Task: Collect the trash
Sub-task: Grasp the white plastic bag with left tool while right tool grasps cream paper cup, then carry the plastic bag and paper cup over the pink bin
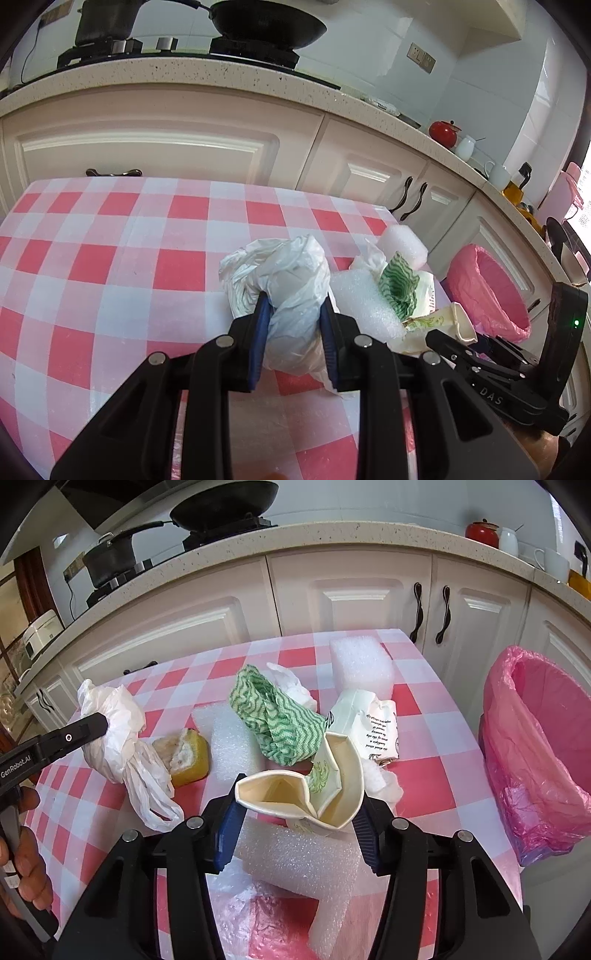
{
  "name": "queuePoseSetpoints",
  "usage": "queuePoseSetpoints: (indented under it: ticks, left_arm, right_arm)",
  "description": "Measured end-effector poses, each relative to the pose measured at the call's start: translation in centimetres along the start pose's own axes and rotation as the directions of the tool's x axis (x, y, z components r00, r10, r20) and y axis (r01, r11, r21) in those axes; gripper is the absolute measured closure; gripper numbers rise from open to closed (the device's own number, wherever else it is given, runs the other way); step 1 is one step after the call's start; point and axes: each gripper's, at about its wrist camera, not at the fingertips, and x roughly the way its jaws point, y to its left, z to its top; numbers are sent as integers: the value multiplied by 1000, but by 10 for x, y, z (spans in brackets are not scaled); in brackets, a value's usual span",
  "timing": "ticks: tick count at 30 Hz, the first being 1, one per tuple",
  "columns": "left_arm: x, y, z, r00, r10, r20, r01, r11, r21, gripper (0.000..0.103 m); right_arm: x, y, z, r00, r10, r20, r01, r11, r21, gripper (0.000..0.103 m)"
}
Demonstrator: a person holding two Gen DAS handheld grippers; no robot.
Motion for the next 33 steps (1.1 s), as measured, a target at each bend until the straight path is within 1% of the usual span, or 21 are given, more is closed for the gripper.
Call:
queuePoseSetpoints:
  ticks: [8,17,25,33]
  left_arm:
    - [-14,-9,11,999,18,43,-19,999,28,78]
    - [-30,-20,20,995,41,88,-46,997,55,78]
    - [-41,-39,31,991,31,129,-43,995,87,78]
    - [-39,-65,41,989,10,147,-28,992,126,78]
  right_arm:
    - [-27,-1,13,998,4,63,-3,1000,-11,51]
    - [-62,-14,29,990,-10,139,10,1000,-3,51]
    - [-81,-32,36,982,-57,179,58,998,-1,51]
    - [-94,-59,39,973,-111,200,110,994,20,51]
